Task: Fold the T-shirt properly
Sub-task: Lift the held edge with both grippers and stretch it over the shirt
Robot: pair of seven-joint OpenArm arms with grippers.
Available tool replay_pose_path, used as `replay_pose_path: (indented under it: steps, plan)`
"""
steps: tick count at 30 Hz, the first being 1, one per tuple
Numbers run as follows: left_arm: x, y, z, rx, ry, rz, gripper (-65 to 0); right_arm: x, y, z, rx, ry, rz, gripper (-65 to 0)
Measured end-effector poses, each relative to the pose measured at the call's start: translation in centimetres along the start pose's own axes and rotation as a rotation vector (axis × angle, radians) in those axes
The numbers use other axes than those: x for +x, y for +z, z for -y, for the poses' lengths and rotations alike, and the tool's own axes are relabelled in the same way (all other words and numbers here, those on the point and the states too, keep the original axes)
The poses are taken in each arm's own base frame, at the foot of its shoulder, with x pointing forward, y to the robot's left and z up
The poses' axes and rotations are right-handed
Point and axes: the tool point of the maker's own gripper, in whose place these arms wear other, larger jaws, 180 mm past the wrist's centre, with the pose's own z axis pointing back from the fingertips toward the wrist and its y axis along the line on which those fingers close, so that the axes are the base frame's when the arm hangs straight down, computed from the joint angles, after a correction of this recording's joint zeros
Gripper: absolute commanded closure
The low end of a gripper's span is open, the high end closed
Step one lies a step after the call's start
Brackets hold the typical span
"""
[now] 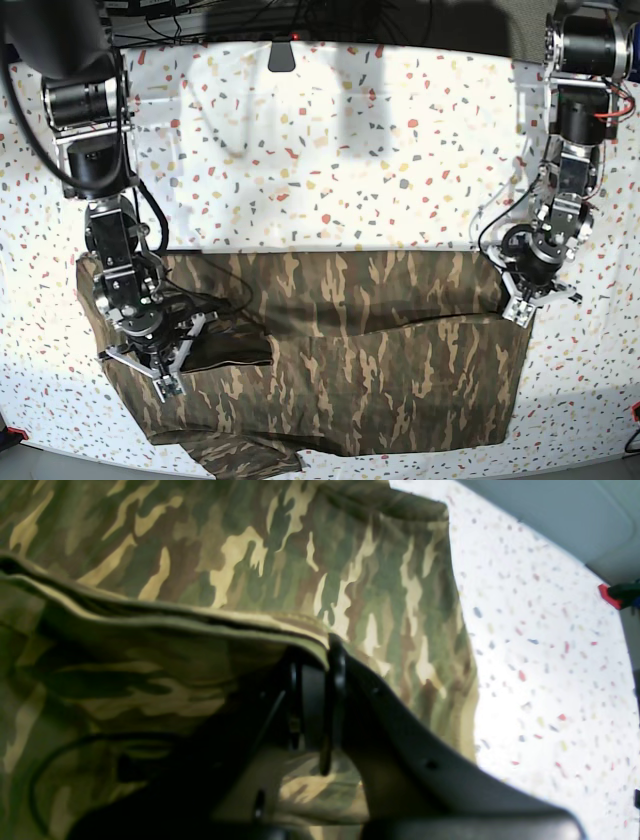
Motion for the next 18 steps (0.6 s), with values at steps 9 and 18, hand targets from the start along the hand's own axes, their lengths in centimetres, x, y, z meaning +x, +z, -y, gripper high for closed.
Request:
replay_pose_path:
  steps: [9, 18]
  plan:
    - [0.4, -0.1, -0.7, 0.036, -0.002, 0.015, -13.1, 0.8, -0.2, -1.4, 0.02, -0.013, 0.03, 0.0]
    - [0.6, 0.2, -3.0, 0.155, -0.126, 0.017, -22.0, 0.9, -0.2, -1.4, 0.019, -0.013, 0.034, 0.0]
